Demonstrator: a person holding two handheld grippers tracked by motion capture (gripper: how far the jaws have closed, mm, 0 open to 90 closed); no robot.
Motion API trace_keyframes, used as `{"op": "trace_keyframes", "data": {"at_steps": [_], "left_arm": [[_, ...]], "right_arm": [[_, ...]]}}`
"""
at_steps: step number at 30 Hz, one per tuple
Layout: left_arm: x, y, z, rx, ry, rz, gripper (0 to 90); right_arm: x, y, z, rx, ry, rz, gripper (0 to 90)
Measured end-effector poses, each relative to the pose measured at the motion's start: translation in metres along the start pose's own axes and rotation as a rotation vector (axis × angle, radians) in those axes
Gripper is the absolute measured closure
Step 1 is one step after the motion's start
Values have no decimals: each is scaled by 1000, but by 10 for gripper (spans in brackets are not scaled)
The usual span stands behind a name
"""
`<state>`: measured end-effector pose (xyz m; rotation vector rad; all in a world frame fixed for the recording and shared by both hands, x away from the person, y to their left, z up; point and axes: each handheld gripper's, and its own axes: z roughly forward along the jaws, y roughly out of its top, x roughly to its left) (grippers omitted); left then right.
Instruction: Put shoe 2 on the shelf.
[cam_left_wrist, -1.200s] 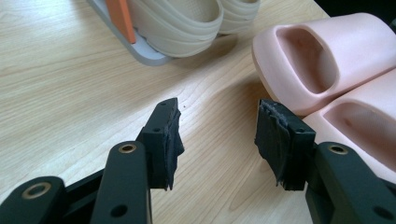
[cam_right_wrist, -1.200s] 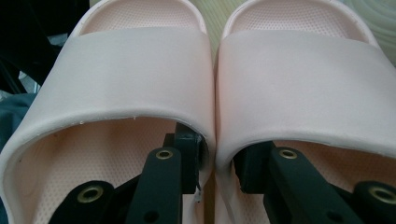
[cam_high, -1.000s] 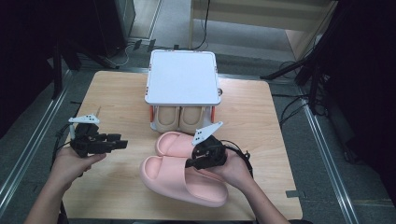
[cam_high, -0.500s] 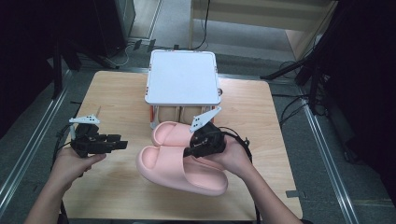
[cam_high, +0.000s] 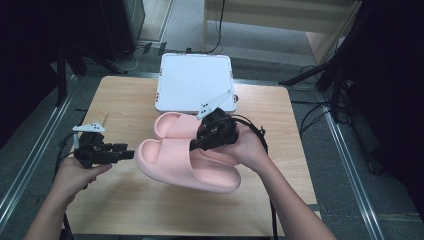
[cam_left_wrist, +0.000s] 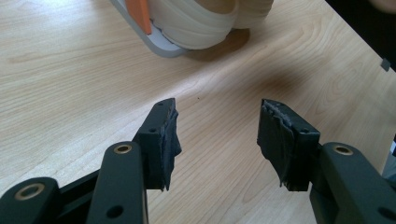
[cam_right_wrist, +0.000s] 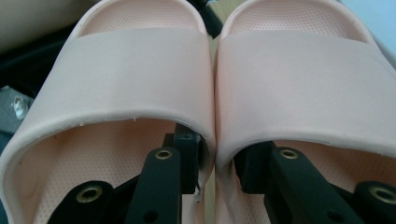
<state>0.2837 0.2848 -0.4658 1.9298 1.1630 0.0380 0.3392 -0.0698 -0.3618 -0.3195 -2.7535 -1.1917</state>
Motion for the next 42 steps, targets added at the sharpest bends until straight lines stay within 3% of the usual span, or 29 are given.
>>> {"op": "trace_keyframes", "data": {"at_steps": [4, 9, 16, 26, 29, 36, 42], "left_arm": [[0, 0, 0, 5, 3, 9, 476], [0, 0, 1, 3, 4, 7, 476], [-1, 0, 2, 0, 1, 9, 475], [-1, 1, 4, 9, -5, 17, 476], [-2, 2, 6, 15, -10, 21, 475], [-4, 3, 9, 19, -15, 31, 475], [-5, 4, 11, 29, -24, 38, 475]], "right_arm": [[0, 14, -9, -13, -18, 18, 737], [-4, 29, -20, -27, -79, 58, 737], [-24, 50, -21, -13, -204, 149, 737], [-72, 73, -17, -100, -412, 384, 737], [-83, 79, -15, -110, -497, 442, 738], [-105, 88, -10, -148, -604, 596, 737], [-121, 93, -1, -185, -667, 724, 737]]}}
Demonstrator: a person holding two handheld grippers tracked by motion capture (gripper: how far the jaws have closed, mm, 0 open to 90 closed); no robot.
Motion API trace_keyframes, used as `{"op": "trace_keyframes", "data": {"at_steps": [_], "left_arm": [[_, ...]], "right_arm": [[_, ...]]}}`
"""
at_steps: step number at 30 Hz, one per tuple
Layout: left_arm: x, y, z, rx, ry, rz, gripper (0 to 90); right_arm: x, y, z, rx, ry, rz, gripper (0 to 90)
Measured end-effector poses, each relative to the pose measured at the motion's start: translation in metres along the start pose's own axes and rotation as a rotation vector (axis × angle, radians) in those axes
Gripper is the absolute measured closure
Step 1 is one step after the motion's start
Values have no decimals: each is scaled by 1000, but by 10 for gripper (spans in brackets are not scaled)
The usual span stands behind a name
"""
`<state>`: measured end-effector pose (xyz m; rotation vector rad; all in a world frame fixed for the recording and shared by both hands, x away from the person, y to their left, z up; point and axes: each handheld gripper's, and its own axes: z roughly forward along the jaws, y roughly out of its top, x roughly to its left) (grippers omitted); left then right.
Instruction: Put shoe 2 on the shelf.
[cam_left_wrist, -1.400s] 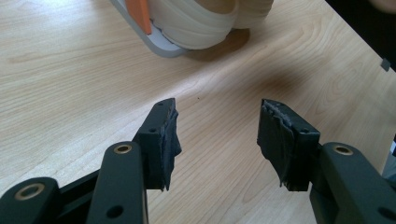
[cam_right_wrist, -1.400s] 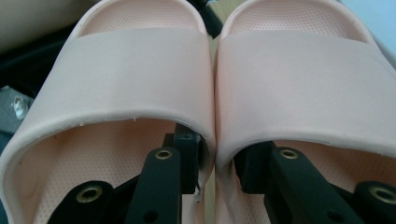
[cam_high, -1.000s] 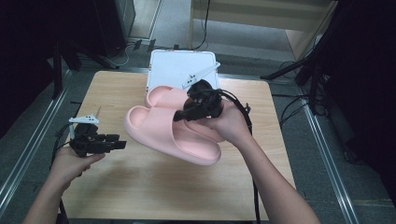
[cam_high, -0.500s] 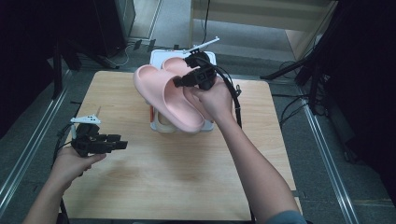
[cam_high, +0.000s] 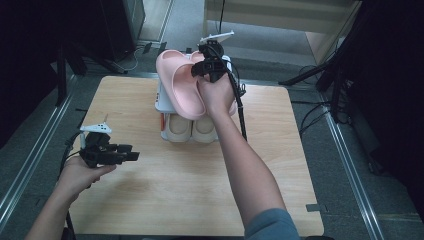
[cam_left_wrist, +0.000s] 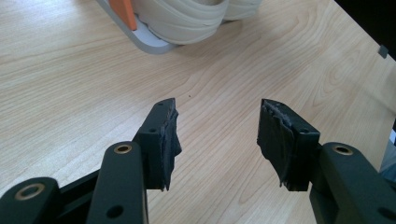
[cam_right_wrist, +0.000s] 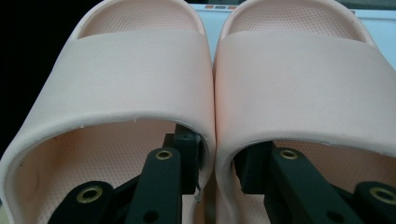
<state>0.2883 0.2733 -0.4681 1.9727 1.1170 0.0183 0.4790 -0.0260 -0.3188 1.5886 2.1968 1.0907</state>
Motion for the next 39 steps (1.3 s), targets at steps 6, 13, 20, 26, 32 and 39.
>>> {"op": "trace_keyframes", "data": {"at_steps": [6, 13, 20, 26, 32, 39], "left_arm": [[0, 1, 1, 4, -7, 5, 475], [-1, 2, 3, 5, -16, 13, 475], [-1, 2, 2, 3, -18, 13, 475], [0, 2, 2, 4, -16, 16, 474], [0, 2, 3, 9, -17, 16, 474], [-1, 2, 5, 15, -15, 17, 474]], "right_arm": [[3, 11, 13, -7, -76, 75, 736], [-6, 20, 22, -10, -150, 127, 730], [-2, 19, 31, -10, -188, 136, 717], [1, 19, 33, -26, -210, 152, 694], [7, 17, 35, -35, -221, 125, 622], [8, 15, 32, -30, -196, 119, 520]]}}
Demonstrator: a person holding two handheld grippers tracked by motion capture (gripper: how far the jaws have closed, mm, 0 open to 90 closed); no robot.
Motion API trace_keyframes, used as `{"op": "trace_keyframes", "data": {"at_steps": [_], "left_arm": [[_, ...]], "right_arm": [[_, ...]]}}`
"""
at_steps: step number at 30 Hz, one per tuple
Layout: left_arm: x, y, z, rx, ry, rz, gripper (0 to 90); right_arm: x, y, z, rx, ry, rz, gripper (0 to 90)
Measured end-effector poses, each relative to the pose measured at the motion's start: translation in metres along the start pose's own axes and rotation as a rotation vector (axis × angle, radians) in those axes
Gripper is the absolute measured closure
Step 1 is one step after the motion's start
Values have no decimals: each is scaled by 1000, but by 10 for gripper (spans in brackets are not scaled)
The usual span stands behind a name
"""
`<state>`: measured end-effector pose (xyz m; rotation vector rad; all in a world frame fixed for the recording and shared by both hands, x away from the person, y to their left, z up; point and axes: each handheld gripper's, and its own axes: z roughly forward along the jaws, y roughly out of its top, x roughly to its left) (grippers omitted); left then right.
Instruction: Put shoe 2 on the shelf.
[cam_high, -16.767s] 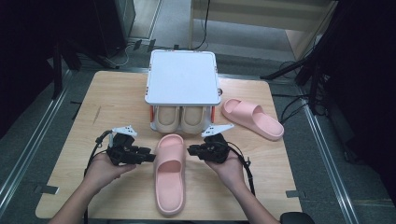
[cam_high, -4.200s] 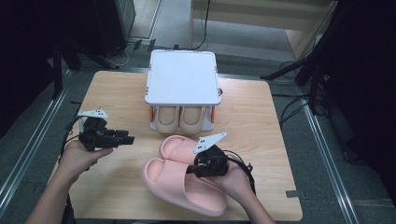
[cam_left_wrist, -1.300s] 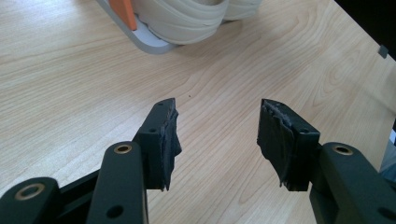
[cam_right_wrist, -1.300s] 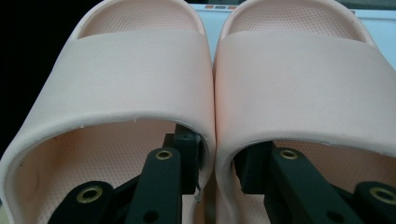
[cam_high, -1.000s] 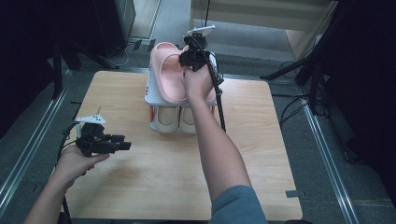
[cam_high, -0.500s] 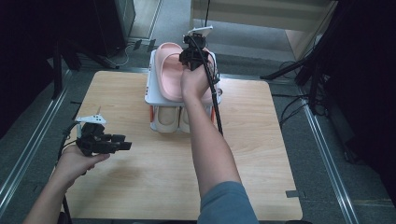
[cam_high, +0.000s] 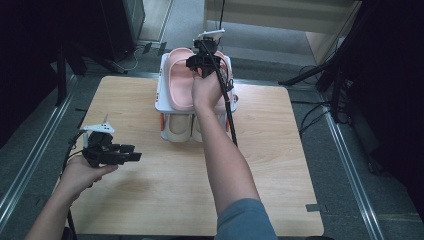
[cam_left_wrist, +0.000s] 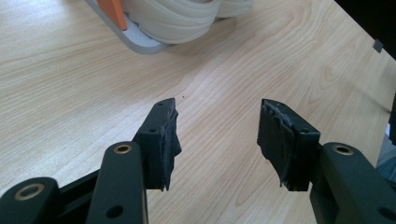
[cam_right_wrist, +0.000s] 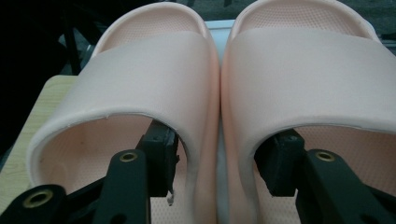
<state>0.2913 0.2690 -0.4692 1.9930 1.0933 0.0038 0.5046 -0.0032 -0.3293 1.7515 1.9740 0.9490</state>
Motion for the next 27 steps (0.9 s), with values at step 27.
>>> {"op": "trace_keyframes", "data": {"at_steps": [27], "left_arm": [[0, -1, 2, 17, 16, 1, 472]], "right_arm": [[-18, -42, -48, -6, 159, -97, 487]]}}
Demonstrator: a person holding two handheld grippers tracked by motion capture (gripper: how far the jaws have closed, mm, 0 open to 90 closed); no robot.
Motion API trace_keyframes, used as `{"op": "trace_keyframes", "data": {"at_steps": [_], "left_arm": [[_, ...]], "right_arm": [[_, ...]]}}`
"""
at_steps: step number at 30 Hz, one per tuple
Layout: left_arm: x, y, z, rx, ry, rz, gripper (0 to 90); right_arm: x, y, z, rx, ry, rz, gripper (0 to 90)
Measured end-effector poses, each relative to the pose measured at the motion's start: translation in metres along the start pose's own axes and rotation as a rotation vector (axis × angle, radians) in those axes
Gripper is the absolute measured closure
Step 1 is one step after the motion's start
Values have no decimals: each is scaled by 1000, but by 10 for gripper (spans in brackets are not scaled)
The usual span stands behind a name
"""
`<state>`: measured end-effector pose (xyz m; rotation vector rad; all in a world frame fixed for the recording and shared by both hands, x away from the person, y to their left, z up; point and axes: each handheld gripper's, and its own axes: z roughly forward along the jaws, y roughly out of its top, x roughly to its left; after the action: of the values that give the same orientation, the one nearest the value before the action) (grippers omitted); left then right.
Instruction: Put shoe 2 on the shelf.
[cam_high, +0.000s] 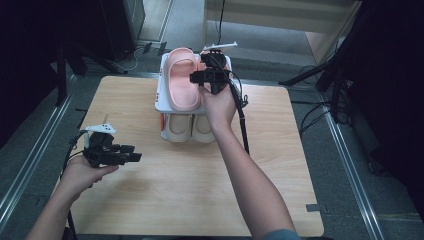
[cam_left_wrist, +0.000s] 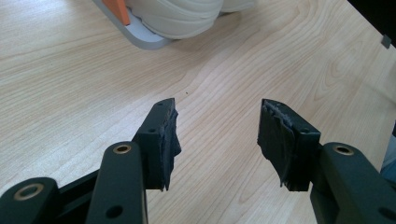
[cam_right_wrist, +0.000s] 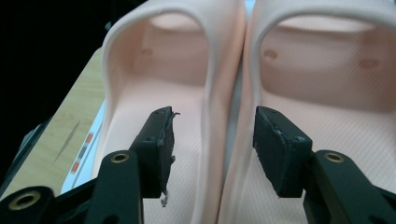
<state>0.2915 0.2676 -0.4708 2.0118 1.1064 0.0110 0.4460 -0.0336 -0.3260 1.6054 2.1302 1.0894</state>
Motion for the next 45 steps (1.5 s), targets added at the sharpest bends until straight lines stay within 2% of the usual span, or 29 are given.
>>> {"op": "trace_keyframes", "data": {"at_steps": [20, 24, 28, 35, 39, 45], "left_arm": [[1, 0, 2, 14, 5, 0, 469], [0, 0, 4, 18, 2, -1, 468], [0, 0, 5, 26, 5, 4, 469], [-1, -1, 9, 31, 6, 3, 467], [-4, -1, 12, 32, -2, 9, 461], [-7, -2, 17, 40, -1, 29, 449]], "right_arm": [[0, -49, -44, 5, 158, -103, 486], [-1, -57, -50, 10, 171, -123, 484], [-3, -67, -54, 12, 186, -142, 480], [-9, -92, -65, 12, 262, -182, 449], [-13, -108, -67, 40, 285, -238, 481], [-28, -129, -71, 26, 321, -263, 482]]}}
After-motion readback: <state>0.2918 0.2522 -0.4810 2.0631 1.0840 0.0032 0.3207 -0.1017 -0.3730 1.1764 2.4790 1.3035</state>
